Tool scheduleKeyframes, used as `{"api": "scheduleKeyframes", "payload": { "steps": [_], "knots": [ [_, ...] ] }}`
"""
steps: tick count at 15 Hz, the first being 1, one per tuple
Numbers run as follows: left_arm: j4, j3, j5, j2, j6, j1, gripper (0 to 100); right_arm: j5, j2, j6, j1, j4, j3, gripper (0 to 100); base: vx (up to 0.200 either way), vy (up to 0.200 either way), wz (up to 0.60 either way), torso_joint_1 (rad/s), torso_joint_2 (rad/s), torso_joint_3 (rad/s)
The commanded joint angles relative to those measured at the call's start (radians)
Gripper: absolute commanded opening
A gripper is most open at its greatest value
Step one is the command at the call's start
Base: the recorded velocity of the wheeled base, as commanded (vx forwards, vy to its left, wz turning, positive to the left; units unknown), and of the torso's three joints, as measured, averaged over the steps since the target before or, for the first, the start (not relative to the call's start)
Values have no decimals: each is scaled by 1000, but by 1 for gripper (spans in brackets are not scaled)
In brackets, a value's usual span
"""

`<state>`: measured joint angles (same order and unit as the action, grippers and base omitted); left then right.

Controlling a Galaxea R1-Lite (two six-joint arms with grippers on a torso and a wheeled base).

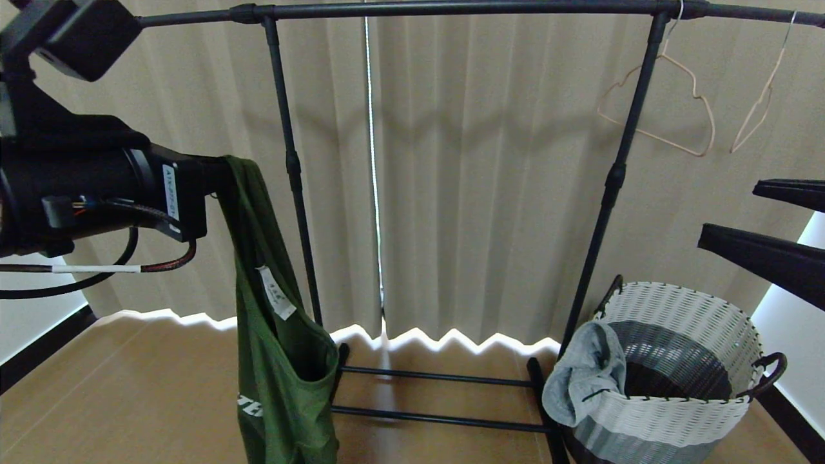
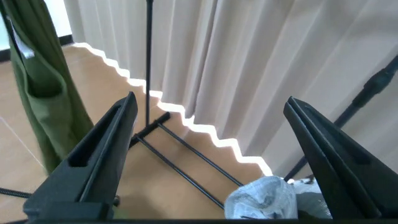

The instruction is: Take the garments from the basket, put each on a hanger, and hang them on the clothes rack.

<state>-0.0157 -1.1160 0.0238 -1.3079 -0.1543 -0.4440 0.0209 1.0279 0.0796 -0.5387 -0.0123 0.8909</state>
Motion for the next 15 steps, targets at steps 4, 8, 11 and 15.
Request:
{"api": "scheduleKeyframes", "payload": {
  "steps": [4, 8, 11, 15],
  "knots": [
    [-1, 157, -12, 171, -39, 156, 0, 65, -89, 48, 65, 0, -116, 100, 0, 0, 0, 0, 0, 0],
    [-1, 248, -82, 272, -34, 214, 0, 80, -115, 81, 160, 49, -239, 100, 0, 0, 0, 0, 0, 0],
    [0, 352, -101, 360, -34, 214, 0, 87, -120, 97, 256, 244, -380, 100, 0, 0, 0, 0, 0, 0],
    [123, 479, -114, 463, -19, 215, 0, 88, -138, 101, 293, 482, -556, 100, 0, 0, 0, 0, 0, 0]
  ]
}}
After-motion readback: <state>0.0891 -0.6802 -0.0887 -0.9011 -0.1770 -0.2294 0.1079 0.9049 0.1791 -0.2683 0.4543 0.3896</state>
